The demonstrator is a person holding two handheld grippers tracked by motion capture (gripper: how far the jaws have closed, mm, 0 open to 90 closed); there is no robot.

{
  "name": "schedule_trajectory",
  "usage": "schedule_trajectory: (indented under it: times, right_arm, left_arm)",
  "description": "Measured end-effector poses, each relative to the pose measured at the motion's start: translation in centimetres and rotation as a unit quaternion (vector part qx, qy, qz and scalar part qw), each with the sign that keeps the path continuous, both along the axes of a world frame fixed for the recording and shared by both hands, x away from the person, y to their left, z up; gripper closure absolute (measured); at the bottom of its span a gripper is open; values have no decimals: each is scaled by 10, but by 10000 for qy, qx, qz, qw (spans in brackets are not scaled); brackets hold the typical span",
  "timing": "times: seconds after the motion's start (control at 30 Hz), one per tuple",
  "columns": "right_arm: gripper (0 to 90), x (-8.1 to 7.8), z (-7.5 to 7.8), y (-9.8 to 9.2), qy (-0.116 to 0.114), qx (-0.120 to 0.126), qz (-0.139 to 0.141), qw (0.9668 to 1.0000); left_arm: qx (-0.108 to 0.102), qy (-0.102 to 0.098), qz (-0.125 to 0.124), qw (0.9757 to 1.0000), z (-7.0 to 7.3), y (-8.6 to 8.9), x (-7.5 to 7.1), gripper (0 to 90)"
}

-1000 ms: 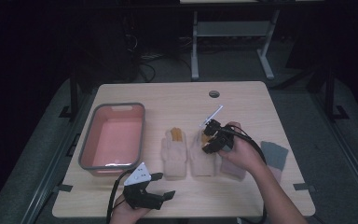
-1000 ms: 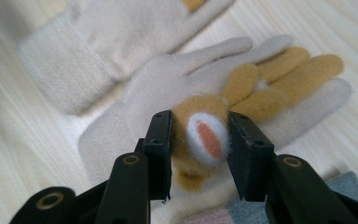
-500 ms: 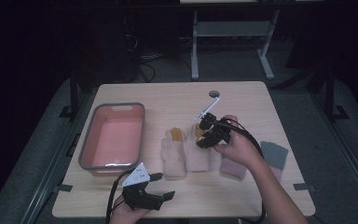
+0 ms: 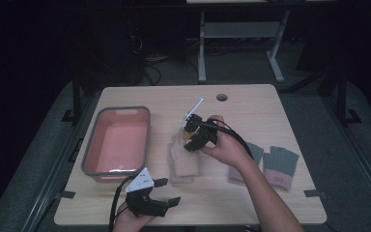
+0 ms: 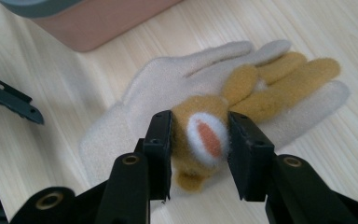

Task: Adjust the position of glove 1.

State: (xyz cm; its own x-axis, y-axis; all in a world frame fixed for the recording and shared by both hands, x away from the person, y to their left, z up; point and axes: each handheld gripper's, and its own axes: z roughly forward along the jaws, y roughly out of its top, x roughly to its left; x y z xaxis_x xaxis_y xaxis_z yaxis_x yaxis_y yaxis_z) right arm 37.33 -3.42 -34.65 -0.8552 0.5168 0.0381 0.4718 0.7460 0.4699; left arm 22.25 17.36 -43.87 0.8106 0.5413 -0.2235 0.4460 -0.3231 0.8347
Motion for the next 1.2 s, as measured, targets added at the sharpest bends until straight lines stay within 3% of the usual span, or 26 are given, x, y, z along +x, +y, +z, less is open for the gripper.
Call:
schedule_trajectory:
  times: [0.47, 0.8, 0.93, 1.03, 1.1, 1.2]
  right_arm:
    - [621, 8, -19, 23, 216, -103, 61, 9997]
    - [602, 13, -40, 20, 391, -174, -68, 9991]
    - [549, 17, -49, 16, 579, -51, -160, 9982]
    - [533, 16, -48, 15, 509, -75, -162, 9985]
    - [517, 15, -39, 12, 462, 153, -147, 9987]
    - [496, 12, -31, 11, 268, 63, -109, 9996]
  left_arm:
    - [-25, -12, 43, 10000, 0, 1, 1, 208]
    - [-9, 9, 22, 10000, -1, -1, 1, 208]
    - [-13, 32, 47, 10000, -1, -1, 1, 208]
    - [33, 18, 32, 10000, -1, -1, 1, 208]
    - [23, 35, 36, 10000, -2, -2, 2, 208]
    - [67, 30, 22, 10000, -2, -2, 2, 208]
